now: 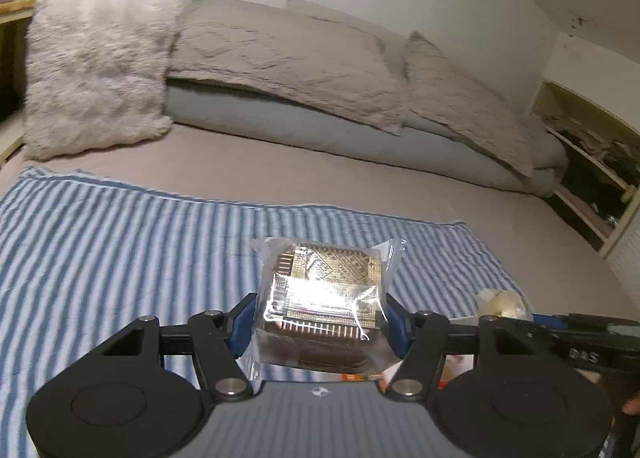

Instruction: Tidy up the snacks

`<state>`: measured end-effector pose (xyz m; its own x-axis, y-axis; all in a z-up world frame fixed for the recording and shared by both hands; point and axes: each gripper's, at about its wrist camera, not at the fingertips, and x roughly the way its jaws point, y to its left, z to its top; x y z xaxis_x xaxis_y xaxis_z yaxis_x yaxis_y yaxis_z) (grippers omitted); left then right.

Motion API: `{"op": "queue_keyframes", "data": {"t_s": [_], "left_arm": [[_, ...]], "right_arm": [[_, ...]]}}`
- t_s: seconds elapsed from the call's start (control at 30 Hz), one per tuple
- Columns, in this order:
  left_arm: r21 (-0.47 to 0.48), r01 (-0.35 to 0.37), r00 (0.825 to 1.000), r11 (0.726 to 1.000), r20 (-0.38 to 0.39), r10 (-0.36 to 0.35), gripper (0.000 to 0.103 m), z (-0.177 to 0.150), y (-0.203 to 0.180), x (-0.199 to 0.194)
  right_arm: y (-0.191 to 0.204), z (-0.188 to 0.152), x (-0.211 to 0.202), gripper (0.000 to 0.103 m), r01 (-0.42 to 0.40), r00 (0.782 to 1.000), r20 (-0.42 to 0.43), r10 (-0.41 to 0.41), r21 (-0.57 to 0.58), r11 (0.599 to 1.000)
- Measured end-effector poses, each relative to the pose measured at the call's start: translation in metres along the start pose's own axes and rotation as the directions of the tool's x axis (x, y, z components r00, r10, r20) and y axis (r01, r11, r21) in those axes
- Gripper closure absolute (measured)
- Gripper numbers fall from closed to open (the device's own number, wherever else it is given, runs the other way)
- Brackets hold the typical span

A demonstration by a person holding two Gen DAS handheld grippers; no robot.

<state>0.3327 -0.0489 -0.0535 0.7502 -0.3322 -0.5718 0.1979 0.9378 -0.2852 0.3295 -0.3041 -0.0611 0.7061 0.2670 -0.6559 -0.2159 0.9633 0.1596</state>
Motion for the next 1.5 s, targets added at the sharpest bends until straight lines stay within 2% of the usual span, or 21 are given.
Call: {"op": "queue_keyframes", "data": {"t_s": [0.13,0.27,0.37,0.47,0.63,0.87,0.93,0.97,1.0,1.03,1.07,1.1,1.27,1.5], "left_arm": [[0.014,0.042,0.999,0.999,-0.009,-0.042,0.039,-0.002,-0.021,0.007],[0.022,0.093,0.995,0.995,-0.032,-0.092,0.039,-0.007,-0.04,0.019],[-0.022,0.165,0.984,0.986,-0.06,-0.166,0.039,-0.012,-0.05,0.032],[-0.034,0.207,0.975,0.978,-0.078,-0.209,0.039,-0.016,-0.064,0.045],[-0.007,0.214,0.969,0.977,-0.123,-0.213,0.039,-0.026,-0.084,0.069],[0.011,0.17,0.969,0.985,-0.183,-0.165,0.038,-0.033,-0.091,0.106],[0.007,0.143,0.972,0.99,-0.187,-0.139,0.036,-0.035,-0.089,0.115],[0.006,0.133,0.972,0.991,-0.194,-0.129,0.029,-0.035,-0.087,0.117],[0.002,0.126,0.971,0.992,-0.207,-0.123,0.021,-0.036,-0.085,0.12],[-0.003,0.121,0.968,0.993,-0.22,-0.119,0.017,-0.037,-0.082,0.121],[-0.008,0.121,0.966,0.993,-0.229,-0.119,0.014,-0.037,-0.079,0.122],[-0.009,0.12,0.964,0.993,-0.238,-0.119,0.013,-0.038,-0.077,0.123],[-0.001,0.111,0.952,0.994,-0.287,-0.106,0.003,-0.041,-0.072,0.124],[0.028,0.098,0.945,0.995,-0.317,-0.084,0.0,-0.047,-0.071,0.121]], "right_arm": [[-0.035,-0.009,-0.006,0.06,0.087,0.996,-0.003,-0.087,0.051,0.995],[-0.071,-0.023,0.003,0.06,0.189,0.982,-0.044,-0.185,0.103,0.977],[-0.094,-0.035,0.012,0.06,0.245,0.968,-0.085,-0.236,0.134,0.96],[-0.103,-0.045,0.021,0.06,0.273,0.96,-0.11,-0.259,0.141,0.951],[-0.105,-0.055,0.037,0.06,0.311,0.946,-0.12,-0.3,0.091,0.946],[-0.087,-0.059,0.058,0.06,0.328,0.936,-0.131,-0.327,-0.01,0.945],[-0.086,-0.058,0.061,0.059,0.317,0.94,-0.131,-0.314,0.002,0.948],[-0.09,-0.06,0.056,0.058,0.312,0.943,-0.129,-0.307,0.014,0.95],[-0.092,-0.059,0.054,0.051,0.308,0.945,-0.125,-0.303,0.025,0.951],[-0.093,-0.057,0.054,0.043,0.296,0.949,-0.123,-0.29,0.037,0.954],[-0.093,-0.058,0.052,0.029,0.287,0.952,-0.127,-0.279,0.052,0.956],[-0.094,-0.054,0.055,0.024,0.282,0.954,-0.127,-0.273,0.063,0.957],[-0.096,-0.052,0.055,0.02,0.248,0.958,-0.171,-0.231,0.081,0.965],[-0.104,-0.057,0.042,0.009,0.232,0.96,-0.187,-0.208,0.118,0.966]]}}
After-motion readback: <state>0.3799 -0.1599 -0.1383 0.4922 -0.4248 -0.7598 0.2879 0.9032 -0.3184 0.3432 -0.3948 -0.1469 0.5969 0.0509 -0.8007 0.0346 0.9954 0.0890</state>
